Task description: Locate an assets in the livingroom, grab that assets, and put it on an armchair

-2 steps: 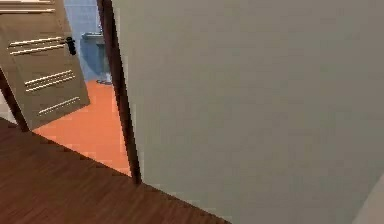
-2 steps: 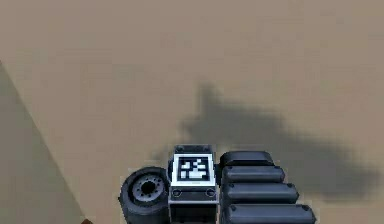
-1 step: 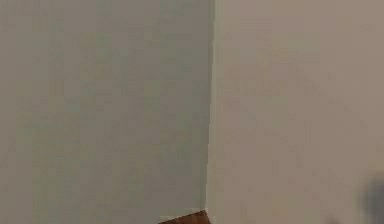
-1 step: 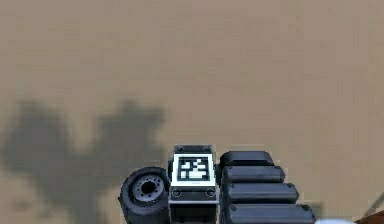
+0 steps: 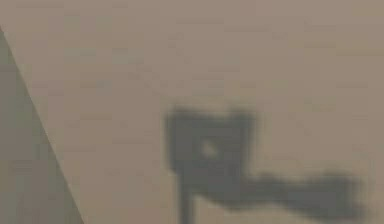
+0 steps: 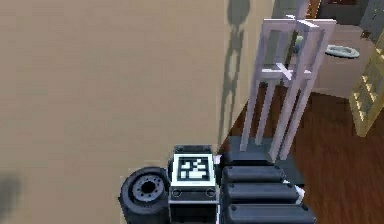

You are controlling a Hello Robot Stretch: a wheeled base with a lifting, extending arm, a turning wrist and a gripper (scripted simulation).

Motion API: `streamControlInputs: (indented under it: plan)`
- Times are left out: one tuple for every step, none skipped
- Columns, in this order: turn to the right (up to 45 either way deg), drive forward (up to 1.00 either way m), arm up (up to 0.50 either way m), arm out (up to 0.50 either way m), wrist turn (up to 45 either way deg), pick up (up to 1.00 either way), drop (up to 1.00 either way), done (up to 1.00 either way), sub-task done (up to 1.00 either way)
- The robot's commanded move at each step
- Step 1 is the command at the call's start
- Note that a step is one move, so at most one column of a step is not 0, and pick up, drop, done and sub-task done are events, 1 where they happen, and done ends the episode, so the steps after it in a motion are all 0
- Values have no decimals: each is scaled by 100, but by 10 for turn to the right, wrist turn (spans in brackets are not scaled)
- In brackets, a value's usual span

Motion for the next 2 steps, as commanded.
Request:
streamControlInputs:
  plan:
    - [120,0,0,0,0,0,0,0,0]
    - [0,0,0,42,0,0,0,0,0]
